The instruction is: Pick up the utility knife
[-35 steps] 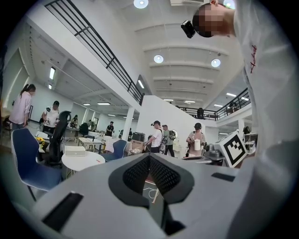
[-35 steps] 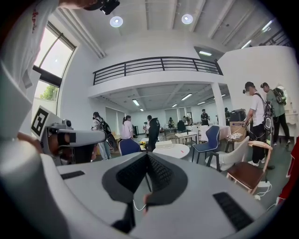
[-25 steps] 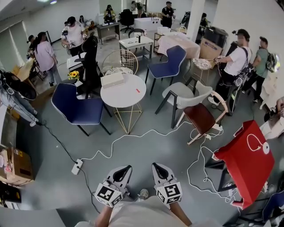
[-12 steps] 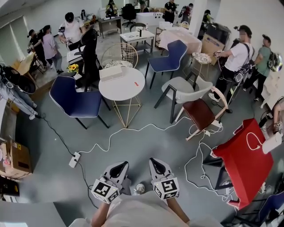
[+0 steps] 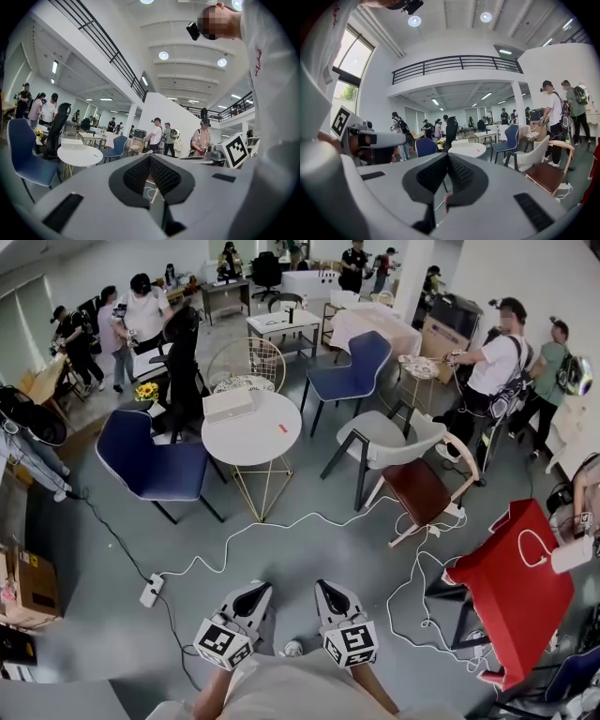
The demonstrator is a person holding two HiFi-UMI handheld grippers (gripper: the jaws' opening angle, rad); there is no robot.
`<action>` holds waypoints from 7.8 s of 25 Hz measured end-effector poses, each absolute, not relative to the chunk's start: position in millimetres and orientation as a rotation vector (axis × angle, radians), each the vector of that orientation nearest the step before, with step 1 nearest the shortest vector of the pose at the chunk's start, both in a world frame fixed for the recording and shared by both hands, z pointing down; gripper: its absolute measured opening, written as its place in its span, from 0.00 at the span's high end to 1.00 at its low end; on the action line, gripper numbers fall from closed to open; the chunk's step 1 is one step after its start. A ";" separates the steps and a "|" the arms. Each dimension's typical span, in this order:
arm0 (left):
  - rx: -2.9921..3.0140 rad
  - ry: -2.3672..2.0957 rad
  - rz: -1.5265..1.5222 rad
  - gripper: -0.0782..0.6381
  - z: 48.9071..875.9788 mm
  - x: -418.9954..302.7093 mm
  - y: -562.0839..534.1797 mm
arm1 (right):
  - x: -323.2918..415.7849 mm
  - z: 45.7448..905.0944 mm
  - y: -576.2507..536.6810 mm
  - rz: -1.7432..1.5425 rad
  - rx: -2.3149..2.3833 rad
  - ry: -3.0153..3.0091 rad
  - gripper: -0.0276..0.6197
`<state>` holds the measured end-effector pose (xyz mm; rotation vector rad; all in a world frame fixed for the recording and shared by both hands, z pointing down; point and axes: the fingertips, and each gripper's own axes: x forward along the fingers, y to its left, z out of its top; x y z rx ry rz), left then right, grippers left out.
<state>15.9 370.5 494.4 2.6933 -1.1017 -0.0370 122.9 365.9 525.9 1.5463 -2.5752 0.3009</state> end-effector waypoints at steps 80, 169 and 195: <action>2.701 -1.061 0.007 0.87 471.7 9.6 -244.3 | 98.6 519.3 -242.4 0.369 1.495 -2.582 0.93; 2.293 -1.104 0.180 0.87 597.0 -92.1 -291.7 | 66.6 835.6 -391.9 0.645 1.069 -1.892 0.82; 2.418 -1.100 0.125 0.87 565.8 -80.0 -307.7 | 64.7 748.1 -394.1 0.602 1.260 -2.071 0.86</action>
